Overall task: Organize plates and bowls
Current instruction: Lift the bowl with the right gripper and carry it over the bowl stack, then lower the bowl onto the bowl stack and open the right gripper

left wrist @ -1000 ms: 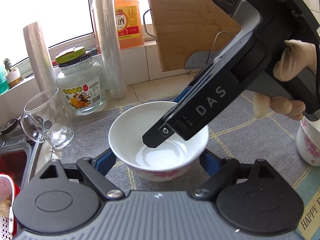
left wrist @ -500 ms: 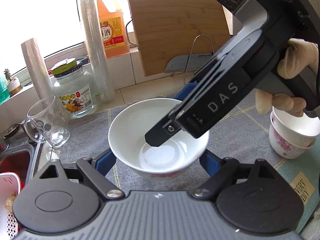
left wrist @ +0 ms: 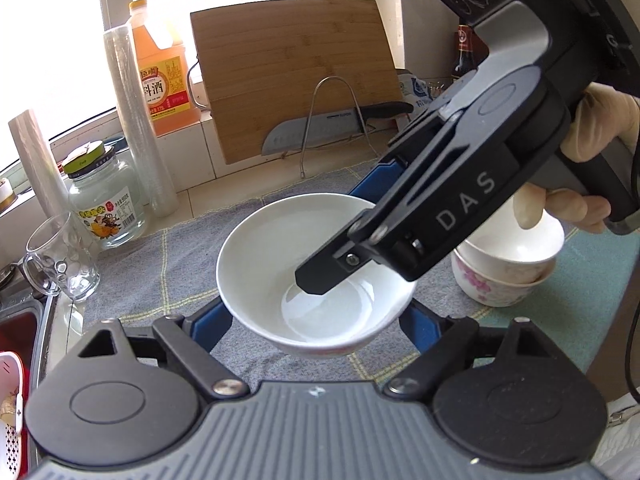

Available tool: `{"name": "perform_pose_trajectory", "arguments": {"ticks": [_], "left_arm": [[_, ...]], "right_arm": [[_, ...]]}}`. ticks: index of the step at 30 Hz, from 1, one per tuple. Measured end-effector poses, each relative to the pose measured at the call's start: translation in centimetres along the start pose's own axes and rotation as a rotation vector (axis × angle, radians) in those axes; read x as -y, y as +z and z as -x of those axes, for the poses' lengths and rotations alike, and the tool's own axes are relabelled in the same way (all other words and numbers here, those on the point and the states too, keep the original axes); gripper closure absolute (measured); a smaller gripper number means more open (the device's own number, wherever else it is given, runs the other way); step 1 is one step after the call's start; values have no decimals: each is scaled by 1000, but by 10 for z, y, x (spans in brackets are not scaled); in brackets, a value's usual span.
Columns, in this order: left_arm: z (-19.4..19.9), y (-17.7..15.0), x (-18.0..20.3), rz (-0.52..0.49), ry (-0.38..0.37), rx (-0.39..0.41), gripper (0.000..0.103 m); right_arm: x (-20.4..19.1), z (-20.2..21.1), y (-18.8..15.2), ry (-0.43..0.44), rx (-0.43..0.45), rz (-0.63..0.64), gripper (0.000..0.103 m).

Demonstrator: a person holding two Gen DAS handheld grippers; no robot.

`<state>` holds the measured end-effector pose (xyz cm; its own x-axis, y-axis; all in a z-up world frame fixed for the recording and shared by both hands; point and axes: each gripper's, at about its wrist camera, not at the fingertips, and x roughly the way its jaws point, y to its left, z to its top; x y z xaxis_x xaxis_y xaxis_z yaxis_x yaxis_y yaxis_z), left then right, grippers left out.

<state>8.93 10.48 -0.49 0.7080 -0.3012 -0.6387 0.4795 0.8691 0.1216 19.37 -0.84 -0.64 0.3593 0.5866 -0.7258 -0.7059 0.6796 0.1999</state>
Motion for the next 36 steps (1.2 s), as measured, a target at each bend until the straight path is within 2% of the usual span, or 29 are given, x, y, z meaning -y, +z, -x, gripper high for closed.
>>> {"name": "perform_pose_trajectory", "arguments": {"ticks": [11, 22, 28, 36], "left_arm": [[8, 14, 39, -61, -96, 14, 13], [-9, 45, 69, -142, -215, 54, 13], [-28, 54, 85, -162, -269, 47, 13], [-42, 54, 97, -144, -303, 0, 13]], "right_arm": [[8, 52, -35, -65, 35, -53, 31], [33, 103, -66, -181, 87, -140, 30], [54, 110, -83, -225, 80, -199, 30], [66, 104, -97, -229, 55, -238, 30]]}}
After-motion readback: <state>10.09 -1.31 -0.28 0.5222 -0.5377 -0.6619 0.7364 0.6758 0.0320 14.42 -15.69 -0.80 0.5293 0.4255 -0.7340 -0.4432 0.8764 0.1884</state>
